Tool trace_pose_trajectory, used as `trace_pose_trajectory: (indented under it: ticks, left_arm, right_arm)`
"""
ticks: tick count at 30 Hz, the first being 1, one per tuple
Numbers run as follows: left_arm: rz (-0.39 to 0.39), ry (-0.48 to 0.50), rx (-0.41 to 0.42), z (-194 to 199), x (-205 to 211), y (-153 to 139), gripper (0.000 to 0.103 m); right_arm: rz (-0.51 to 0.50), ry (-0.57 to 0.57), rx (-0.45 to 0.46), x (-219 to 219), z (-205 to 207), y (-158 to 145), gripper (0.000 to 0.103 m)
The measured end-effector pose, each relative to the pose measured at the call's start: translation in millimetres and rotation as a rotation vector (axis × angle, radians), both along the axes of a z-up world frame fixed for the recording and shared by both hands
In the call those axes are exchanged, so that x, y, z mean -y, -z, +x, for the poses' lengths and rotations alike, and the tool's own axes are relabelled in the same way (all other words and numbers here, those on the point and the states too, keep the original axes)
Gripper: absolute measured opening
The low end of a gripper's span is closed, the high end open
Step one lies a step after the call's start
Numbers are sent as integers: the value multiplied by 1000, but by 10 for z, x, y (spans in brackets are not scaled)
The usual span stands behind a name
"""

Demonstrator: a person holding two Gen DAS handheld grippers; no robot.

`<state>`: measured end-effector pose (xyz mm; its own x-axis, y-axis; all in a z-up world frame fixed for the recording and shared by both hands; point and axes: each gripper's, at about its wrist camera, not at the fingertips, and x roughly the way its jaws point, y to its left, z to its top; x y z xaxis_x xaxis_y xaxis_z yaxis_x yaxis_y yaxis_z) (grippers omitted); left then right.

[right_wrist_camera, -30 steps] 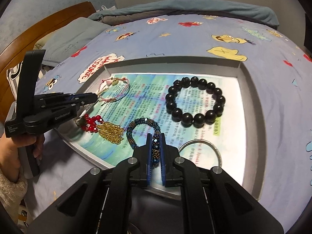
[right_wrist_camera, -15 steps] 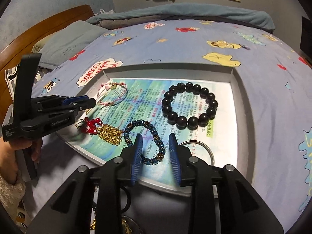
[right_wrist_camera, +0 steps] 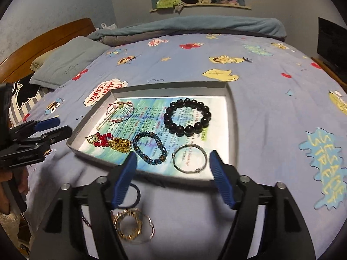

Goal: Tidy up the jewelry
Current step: 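Move both open tools back toward the remaining jewelry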

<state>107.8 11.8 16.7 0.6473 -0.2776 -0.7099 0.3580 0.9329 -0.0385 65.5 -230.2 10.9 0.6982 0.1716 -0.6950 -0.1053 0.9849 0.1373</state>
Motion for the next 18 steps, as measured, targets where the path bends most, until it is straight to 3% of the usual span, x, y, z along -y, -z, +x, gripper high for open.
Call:
trace_pose_trajectory:
  ticks: [9, 18]
  left_arm:
    - [-16, -6, 7, -438, -64, -53, 91]
    - [-1, -11, 19, -742, -114, -32, 94]
  right_arm:
    - [-38, 24, 55, 66, -355, -174, 97]
    - [-61, 82, 92, 214, -609, -260, 97]
